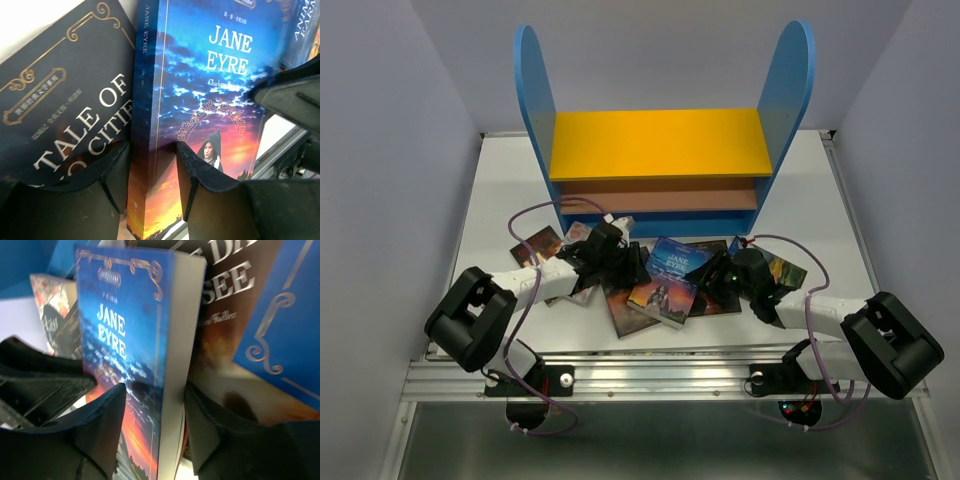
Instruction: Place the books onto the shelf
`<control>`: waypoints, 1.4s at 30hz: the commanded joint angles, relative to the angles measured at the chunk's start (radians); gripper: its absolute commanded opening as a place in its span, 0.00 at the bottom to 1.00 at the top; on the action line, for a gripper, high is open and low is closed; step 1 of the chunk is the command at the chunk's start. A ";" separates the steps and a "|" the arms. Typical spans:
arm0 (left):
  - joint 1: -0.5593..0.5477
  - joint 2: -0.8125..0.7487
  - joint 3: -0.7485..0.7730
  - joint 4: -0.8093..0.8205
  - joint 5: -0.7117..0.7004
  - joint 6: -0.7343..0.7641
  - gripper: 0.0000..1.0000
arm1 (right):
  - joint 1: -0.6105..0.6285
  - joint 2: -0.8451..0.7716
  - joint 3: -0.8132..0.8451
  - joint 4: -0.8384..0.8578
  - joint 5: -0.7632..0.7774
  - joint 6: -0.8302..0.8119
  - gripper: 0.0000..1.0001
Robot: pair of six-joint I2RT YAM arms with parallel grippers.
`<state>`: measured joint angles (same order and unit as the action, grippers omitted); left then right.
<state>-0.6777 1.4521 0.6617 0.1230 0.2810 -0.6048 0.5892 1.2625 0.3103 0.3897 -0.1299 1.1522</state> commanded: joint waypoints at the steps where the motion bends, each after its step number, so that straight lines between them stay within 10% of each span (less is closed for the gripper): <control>1: -0.059 0.039 -0.011 0.110 0.181 -0.039 0.29 | 0.037 -0.046 0.029 0.299 -0.198 0.041 0.52; 9: -0.060 0.050 -0.007 0.158 0.216 -0.061 0.28 | 0.046 -0.063 0.039 0.291 -0.235 -0.002 0.24; 11: -0.060 0.047 -0.004 0.158 0.211 -0.061 0.28 | 0.046 -0.051 0.050 0.293 -0.241 -0.009 0.01; 17: -0.060 0.013 -0.001 0.141 0.187 -0.062 0.35 | 0.046 -0.101 0.061 0.199 -0.182 -0.040 0.01; 20: -0.059 -0.031 0.006 0.132 0.181 -0.062 0.69 | 0.046 -0.170 0.058 0.187 -0.142 -0.084 0.01; 27: -0.045 -0.156 0.033 0.116 0.178 -0.049 0.99 | 0.046 -0.313 0.102 0.163 -0.174 -0.170 0.01; 42: 0.059 -0.443 -0.043 0.193 0.400 -0.030 0.99 | 0.017 -0.454 0.300 0.045 -0.247 -0.244 0.01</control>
<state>-0.6277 1.0607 0.6384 0.2256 0.5613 -0.6445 0.6201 0.8444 0.4789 0.2695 -0.2985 0.9100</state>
